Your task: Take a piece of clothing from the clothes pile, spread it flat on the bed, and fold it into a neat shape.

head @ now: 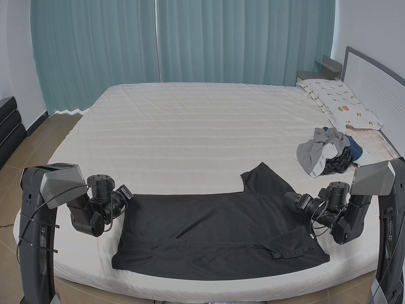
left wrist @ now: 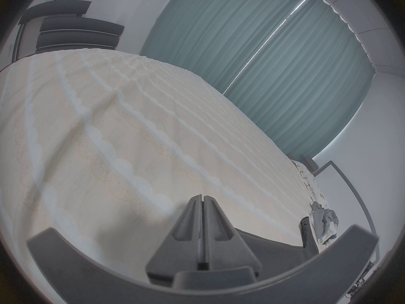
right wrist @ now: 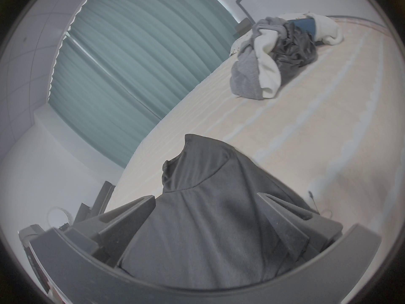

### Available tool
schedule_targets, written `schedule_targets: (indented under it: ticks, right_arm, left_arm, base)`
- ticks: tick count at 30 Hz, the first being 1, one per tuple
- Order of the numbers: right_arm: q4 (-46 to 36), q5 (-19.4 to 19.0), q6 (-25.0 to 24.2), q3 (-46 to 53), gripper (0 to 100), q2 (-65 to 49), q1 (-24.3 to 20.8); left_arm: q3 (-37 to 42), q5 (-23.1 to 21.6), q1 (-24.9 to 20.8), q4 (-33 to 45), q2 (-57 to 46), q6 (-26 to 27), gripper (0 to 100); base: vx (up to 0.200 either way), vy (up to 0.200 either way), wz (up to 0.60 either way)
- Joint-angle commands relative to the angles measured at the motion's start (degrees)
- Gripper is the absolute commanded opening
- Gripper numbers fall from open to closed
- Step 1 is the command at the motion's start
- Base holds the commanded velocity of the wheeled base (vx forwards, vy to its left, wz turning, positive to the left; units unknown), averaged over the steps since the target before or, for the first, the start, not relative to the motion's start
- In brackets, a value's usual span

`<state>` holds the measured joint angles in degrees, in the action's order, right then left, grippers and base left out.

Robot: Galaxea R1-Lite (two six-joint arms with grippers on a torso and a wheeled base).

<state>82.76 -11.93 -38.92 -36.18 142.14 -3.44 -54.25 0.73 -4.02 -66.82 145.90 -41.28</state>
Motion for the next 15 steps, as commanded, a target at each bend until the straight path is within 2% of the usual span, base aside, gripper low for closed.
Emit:
schedule_targets:
  ticks: [1, 4, 8, 15]
  right_arm:
    - [-5.6, 0.7, 3.4, -6.8, 100, -1.3, -1.2]
    - [-16.1, 1.7, 4.6, -17.0, 100, -0.5, -1.1]
    - [-26.5, 3.1, 4.7, -27.2, 100, 1.3, -0.7]
    - [-36.8, 3.1, 5.7, -38.3, 100, 5.5, 0.2]
  left_arm:
    - [0.2, -0.1, 1.0, -0.1, 0.2, -0.7, 0]
    - [0.6, -0.4, 0.9, 0.0, 0.1, -3.0, 0]
    - [0.9, -0.5, 0.9, 0.0, 0.1, -3.3, 0]
    - [0.9, -0.5, 0.9, 0.0, 0.2, -3.3, 0]
  base:
    - [0.0, 0.0, 0.0]
    - [0.0, 0.0, 0.0]
    - [0.0, 0.0, 0.0]
    - [0.0, 0.0, 0.0]
